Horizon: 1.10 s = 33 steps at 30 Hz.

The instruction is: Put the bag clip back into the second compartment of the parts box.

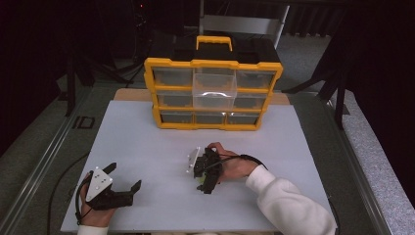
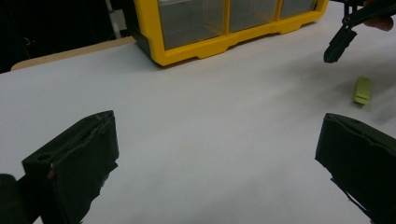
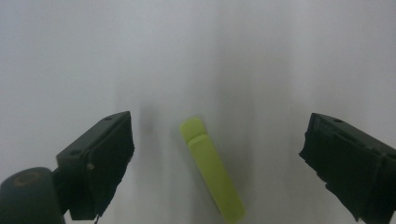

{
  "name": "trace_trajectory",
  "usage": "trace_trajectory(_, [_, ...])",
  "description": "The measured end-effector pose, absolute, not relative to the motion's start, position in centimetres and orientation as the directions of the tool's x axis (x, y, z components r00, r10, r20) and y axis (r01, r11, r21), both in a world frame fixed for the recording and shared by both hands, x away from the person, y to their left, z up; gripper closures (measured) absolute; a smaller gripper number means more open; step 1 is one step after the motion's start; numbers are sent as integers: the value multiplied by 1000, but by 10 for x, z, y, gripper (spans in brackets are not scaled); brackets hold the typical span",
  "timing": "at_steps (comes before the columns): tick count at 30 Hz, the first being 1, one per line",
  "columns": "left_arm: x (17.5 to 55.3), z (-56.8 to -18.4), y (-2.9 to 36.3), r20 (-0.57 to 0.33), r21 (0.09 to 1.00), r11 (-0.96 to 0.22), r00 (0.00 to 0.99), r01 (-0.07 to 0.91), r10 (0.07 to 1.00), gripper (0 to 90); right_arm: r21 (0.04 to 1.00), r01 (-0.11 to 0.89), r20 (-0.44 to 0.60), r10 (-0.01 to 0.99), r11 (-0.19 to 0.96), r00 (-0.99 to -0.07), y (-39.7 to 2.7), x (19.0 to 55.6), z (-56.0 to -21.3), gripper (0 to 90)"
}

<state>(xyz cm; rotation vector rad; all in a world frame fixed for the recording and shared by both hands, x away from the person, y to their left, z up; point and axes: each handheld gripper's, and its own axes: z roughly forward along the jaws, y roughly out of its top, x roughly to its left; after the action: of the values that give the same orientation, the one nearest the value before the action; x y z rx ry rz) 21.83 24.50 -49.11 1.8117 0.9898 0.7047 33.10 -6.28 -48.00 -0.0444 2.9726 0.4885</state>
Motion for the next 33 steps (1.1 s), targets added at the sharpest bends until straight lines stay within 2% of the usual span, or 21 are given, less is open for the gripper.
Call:
trace_trajectory(15, [218, -491, 245, 49, 911, -249, 512, 330, 857, 1, 295, -58, -115, -25, 954, -993, -58, 330, -489, 85])
trace_trajectory(21, [218, -491, 245, 51, 911, -250, 512, 329, 858, 1, 276, -51, -108, -22, 960, -994, -58, 331, -492, 123])
trace_trajectory(33, [218, -491, 245, 52, 910, -251, 511, 329, 858, 2, 274, -27, -81, -5, 961, -997, -65, 337, -496, 144])
